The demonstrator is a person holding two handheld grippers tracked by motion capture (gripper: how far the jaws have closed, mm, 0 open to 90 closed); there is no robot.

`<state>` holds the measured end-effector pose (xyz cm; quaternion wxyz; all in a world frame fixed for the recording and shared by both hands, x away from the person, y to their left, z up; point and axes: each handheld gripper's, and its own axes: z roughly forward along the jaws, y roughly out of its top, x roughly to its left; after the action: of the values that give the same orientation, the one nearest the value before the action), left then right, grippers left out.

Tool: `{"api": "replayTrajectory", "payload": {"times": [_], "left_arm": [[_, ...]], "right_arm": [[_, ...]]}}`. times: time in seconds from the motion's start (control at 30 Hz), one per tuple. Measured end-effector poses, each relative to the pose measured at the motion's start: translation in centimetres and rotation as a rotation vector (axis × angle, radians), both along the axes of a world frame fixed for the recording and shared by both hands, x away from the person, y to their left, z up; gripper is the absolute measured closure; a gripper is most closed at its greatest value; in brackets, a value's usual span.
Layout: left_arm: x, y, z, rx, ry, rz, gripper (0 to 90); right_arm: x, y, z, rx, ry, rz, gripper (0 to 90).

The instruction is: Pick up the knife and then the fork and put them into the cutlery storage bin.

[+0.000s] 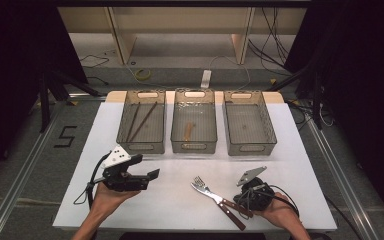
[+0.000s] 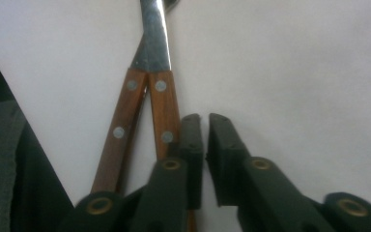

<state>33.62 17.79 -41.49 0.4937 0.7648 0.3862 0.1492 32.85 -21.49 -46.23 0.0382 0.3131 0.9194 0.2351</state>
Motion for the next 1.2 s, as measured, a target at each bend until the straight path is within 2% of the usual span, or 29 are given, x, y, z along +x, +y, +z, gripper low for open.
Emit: {"api": "replayTrajectory", "payload": {"times": [0.1, 0.17, 0.27, 0.33, 0.53, 0.83, 1.2], "left_arm": [[0.0, 0.0, 0.0, -0.004, -0.005, -0.002, 18.8], [0.0, 0.0, 0.0, -0.004, -0.006, -0.002, 18.8], [0.0, 0.0, 0.0, -0.007, -0.006, -0.002, 18.8], [0.0, 0.0, 0.0, -0.008, -0.007, -0.002, 18.8], [0.0, 0.0, 0.0, -0.008, -0.007, -0.002, 18.7], [-0.1, 0.0, 0.1, -0.004, -0.013, 0.003, 18.7], [-0.1, 0.0, 0.1, 0.0, -0.015, 0.006, 18.7]], "right_arm": [[0.0, 0.0, 0.6, 0.018, -0.019, 0.005, 70.6], [-0.1, 0.2, 0.9, 0.002, -0.032, 0.015, 62.7], [-0.1, 0.6, 1.2, -0.019, -0.013, 0.018, 51.6], [-0.2, 0.9, 1.2, -0.027, -0.012, 0.038, 48.6], [0.1, 1.4, 1.0, -0.067, -0.003, 0.048, 39.3], [0.5, 1.6, 0.7, -0.101, 0.01, 0.05, 41.3], [0.4, 2.0, 0.2, -0.126, 0.034, 0.088, 55.9]]}}
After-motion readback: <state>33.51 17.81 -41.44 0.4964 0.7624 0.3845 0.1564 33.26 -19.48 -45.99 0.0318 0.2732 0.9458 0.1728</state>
